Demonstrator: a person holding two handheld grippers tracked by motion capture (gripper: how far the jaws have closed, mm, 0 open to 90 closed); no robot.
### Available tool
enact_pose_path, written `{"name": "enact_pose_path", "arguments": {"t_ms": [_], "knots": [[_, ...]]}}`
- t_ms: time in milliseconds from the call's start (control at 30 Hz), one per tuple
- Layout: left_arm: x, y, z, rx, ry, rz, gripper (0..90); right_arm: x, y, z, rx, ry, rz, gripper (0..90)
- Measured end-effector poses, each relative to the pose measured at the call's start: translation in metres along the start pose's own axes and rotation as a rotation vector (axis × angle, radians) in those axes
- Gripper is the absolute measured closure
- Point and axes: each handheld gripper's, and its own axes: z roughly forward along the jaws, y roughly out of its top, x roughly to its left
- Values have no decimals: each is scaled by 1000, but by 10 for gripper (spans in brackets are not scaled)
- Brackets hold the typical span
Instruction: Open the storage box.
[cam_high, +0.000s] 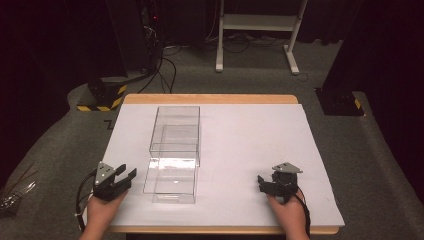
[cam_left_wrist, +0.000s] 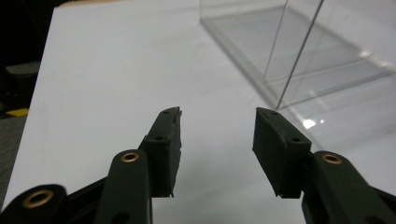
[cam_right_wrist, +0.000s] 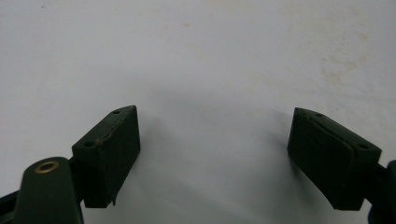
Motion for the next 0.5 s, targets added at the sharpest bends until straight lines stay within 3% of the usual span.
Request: {"name": "enact_pose_path", "arguments": {"t_ms": [167,233,367,500], "knots": [[3,-4,10,71,7,-24,457,0,0,0,1,1,2,170],[3,-4,10,76,8,-22,450,0,0,0,1,1,2,170],[5,-3,16,141,-15,-31,383,0,0,0,1,1,2,170],[3,-3,17,147,-6,-22,380,0,0,0,0,0,1,170]]}}
